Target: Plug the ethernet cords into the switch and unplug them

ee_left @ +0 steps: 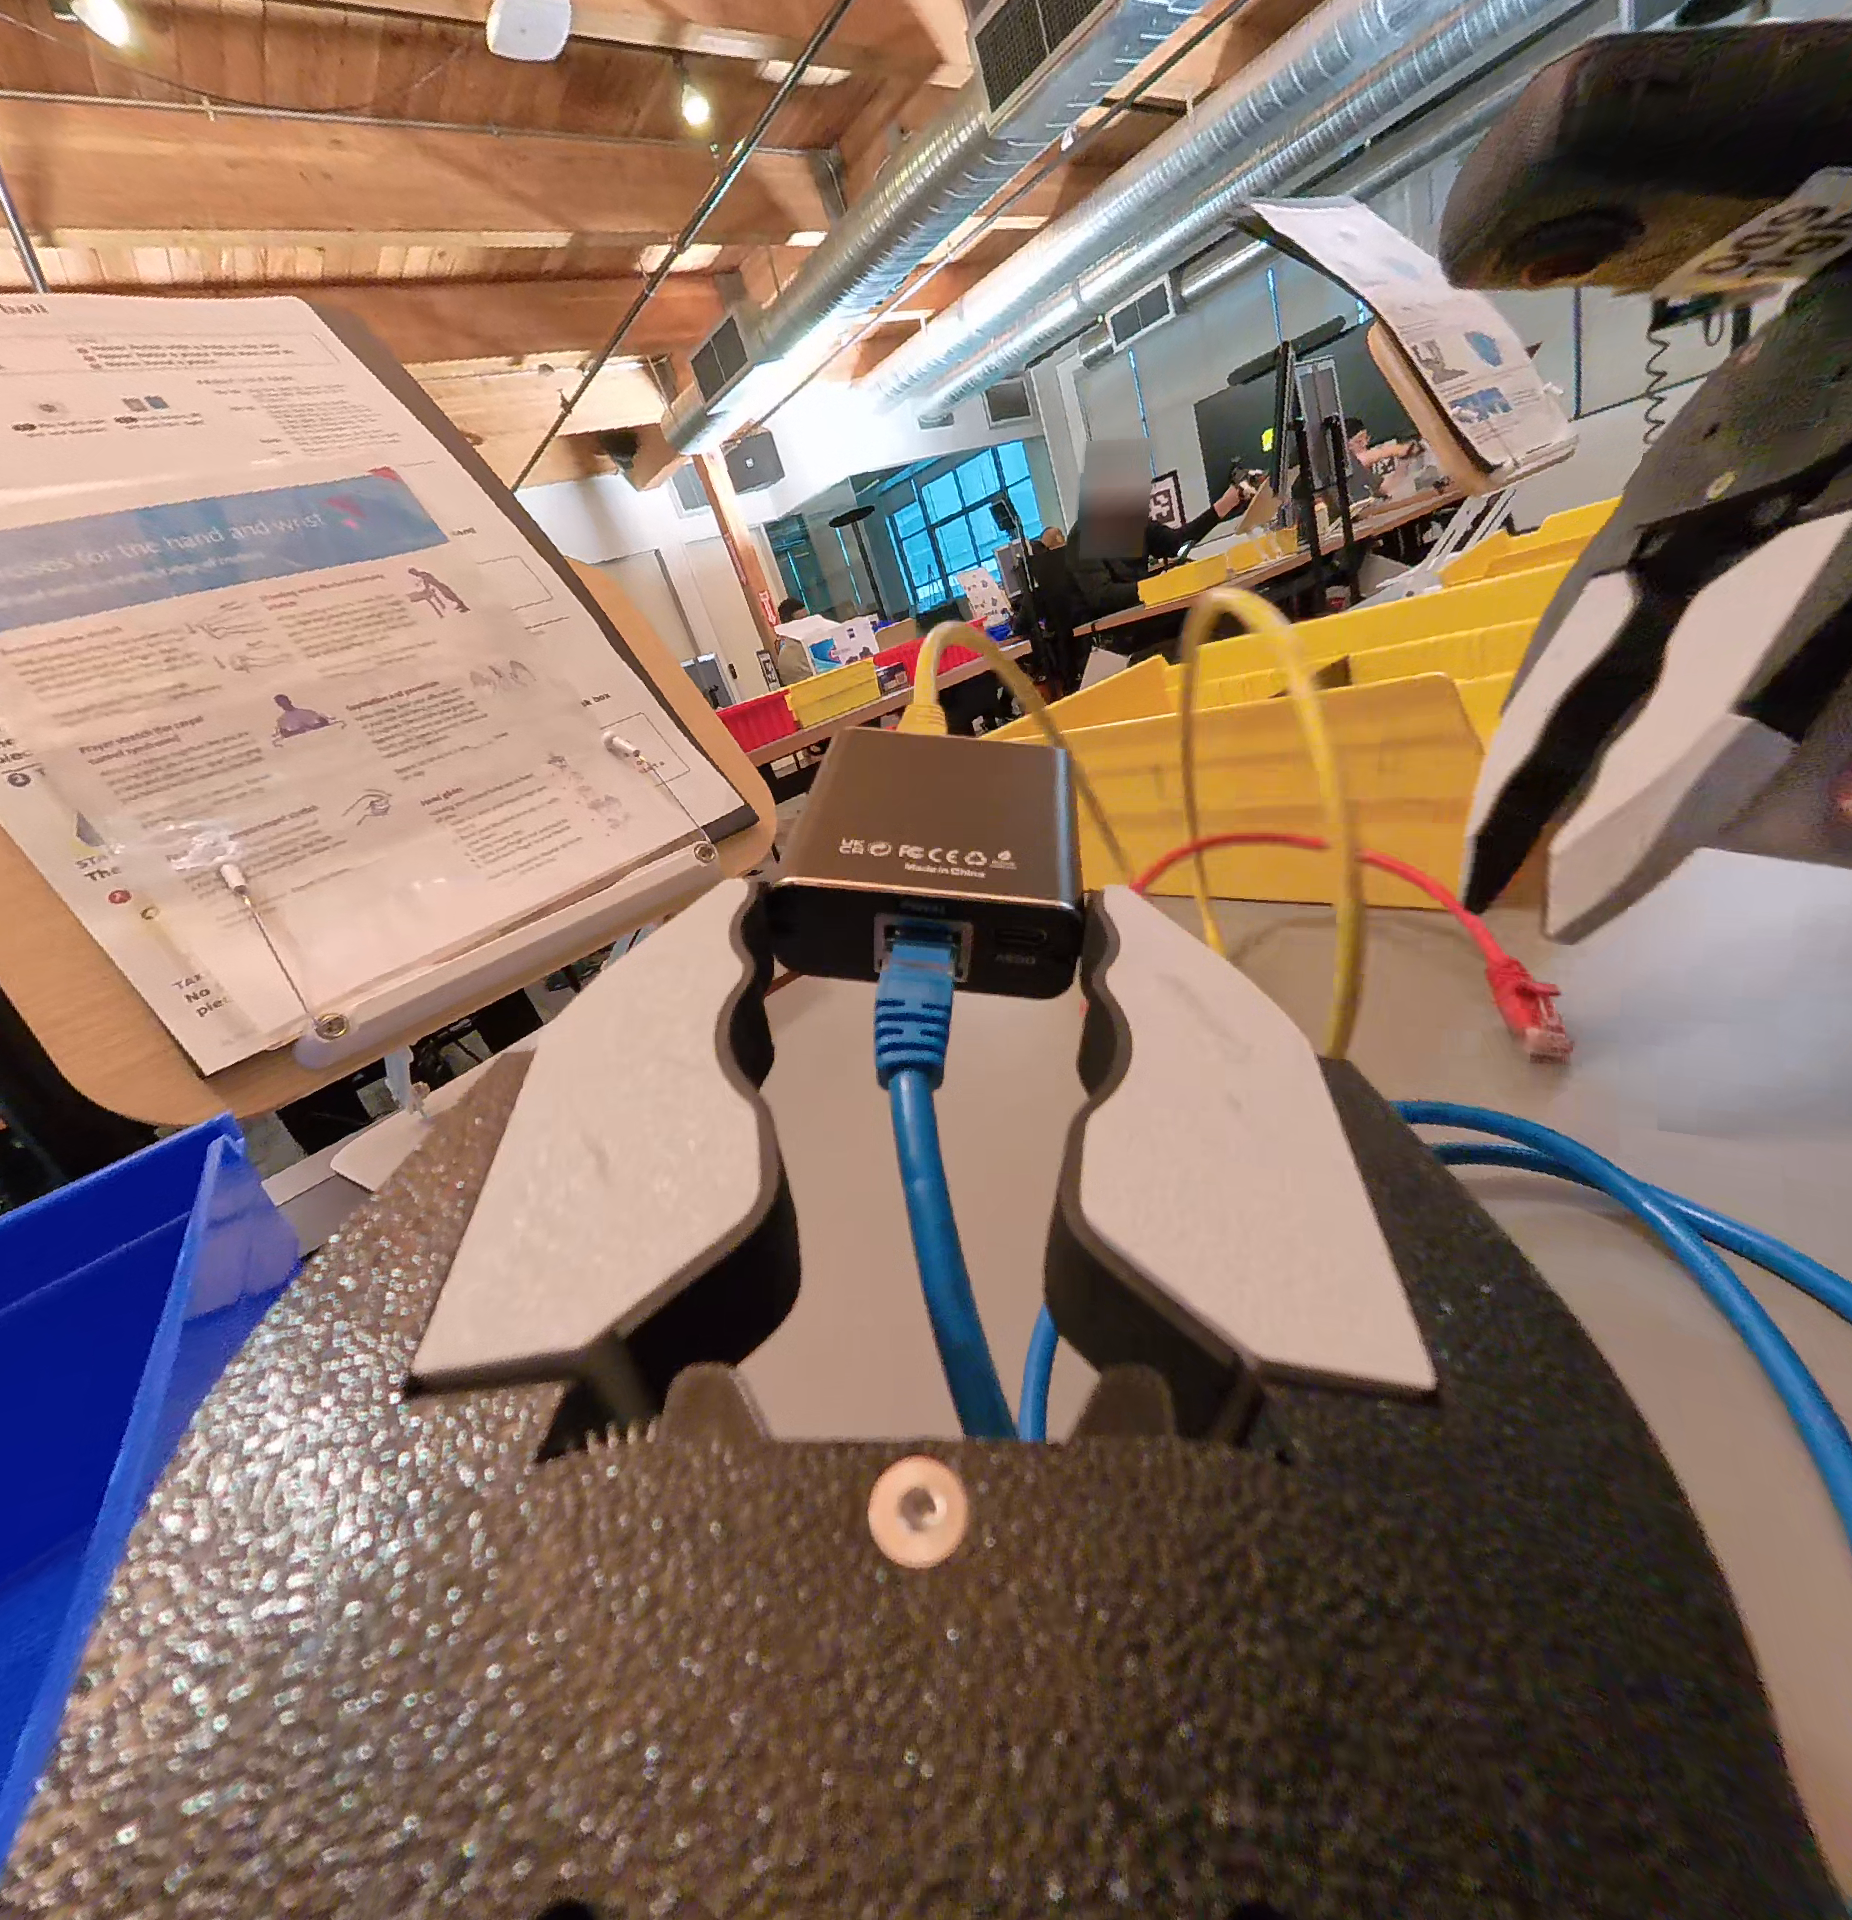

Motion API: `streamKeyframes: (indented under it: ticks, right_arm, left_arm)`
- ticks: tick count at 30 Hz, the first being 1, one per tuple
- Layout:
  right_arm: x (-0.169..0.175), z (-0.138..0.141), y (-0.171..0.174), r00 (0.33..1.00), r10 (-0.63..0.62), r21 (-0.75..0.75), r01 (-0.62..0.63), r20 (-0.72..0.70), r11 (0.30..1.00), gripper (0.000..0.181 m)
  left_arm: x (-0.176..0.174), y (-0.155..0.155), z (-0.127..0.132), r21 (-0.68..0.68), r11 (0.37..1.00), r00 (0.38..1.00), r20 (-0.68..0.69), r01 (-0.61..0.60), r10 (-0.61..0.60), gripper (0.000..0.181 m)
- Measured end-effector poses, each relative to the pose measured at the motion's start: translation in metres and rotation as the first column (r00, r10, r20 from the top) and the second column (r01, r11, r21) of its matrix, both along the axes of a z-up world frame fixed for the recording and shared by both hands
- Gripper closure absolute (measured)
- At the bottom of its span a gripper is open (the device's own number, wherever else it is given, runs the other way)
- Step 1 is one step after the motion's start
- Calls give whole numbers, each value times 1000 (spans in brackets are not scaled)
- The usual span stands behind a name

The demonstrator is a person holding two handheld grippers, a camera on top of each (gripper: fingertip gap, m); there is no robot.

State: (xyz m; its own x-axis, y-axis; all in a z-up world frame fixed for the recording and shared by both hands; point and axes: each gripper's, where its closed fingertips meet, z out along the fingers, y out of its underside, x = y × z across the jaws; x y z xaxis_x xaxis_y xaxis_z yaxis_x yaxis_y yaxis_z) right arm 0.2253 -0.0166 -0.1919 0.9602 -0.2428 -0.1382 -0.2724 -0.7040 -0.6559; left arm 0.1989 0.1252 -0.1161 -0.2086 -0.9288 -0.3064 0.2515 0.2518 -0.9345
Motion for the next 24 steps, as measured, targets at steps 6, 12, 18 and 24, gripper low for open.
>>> streamKeyframes:
  ticks: [6, 12, 18, 24]
  right_arm:
    - [42, -2, -27, 966, -225, -43, 232, 129, 972, 140]
    - [74, -27, -42, 924, -308, -118, 340, 225, 933, 154]
    - [69, -46, -58, 909, -126, -384, 289, 398, 877, 140]
    - [22, -31, -68, 913, 184, -506, 27, 363, 862, 118]
  left_arm:
    - [-1, 2, 1, -5, 1000, 1000, 4, -3, 3, 124]
    - [-1, 3, 1, -12, 1000, 1000, 3, 3, -2, 124]
    - [-1, 2, 1, -11, 1000, 1000, 1, 17, -17, 124]
    - [-1, 3, 1, -22, 999, 1000, 0, 26, -26, 124]
